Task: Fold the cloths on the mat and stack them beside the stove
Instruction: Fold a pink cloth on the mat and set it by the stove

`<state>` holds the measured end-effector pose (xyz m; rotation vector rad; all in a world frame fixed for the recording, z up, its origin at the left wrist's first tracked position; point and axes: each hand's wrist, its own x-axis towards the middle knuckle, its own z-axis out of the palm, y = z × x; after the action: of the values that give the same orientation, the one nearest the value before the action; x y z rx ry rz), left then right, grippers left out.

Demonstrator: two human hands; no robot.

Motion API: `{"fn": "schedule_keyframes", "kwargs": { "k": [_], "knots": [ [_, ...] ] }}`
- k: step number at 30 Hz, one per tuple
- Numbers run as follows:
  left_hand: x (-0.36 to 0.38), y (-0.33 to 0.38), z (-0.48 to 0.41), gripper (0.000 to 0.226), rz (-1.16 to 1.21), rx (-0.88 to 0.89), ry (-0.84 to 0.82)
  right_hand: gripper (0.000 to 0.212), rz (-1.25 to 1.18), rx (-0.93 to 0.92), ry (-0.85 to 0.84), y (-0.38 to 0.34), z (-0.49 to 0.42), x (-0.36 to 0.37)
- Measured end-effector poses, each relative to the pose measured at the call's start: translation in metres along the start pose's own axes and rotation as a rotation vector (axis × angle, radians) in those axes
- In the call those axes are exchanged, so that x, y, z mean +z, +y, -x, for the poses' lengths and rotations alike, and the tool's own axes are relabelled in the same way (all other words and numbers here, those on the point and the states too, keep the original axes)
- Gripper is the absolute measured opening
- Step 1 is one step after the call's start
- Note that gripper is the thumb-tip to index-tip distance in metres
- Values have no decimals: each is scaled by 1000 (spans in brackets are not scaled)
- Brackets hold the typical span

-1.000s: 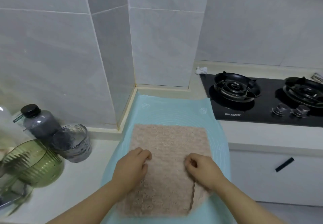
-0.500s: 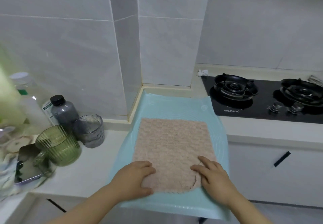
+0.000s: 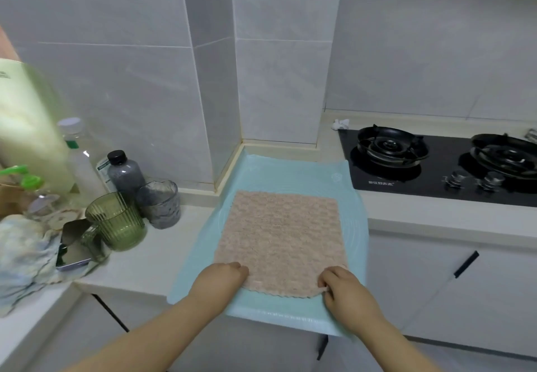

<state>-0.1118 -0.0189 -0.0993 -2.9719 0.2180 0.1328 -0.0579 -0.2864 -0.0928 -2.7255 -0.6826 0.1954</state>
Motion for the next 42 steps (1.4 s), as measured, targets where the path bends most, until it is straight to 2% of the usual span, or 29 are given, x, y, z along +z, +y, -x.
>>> {"fn": "schedule_keyframes", "kwargs": {
  "k": [7,9,11,14,19,26,33,37,42],
  "knots": [
    [-1,7,-1,53,69,-68,68,29,-20,9,15,2,8,5],
    [-10,9,0,43,74,-103,86,27,-31,23,24,3,10,5],
    [-16,8,1,20,172,-162,77,25,-49,54,27,4,13,5],
    [-15,5,-1,31,240,-204,-7,24,-50,83,22,6,15,2],
    [-29,-9,-20,30,295,-221,-18,24,-60,110,18,5,-1,-13],
    [-48,-51,-76,25,529,-307,132,19,-136,240,190,19,-51,-36],
    [-46,-72,-149,32,455,-278,139,19,-132,353,277,27,-126,-45],
    [-37,-78,-180,26,370,-318,96,20,-132,414,274,32,-152,-42],
    [-28,-80,-201,16,386,-317,94,19,-177,473,325,35,-176,-40]
  ]
}}
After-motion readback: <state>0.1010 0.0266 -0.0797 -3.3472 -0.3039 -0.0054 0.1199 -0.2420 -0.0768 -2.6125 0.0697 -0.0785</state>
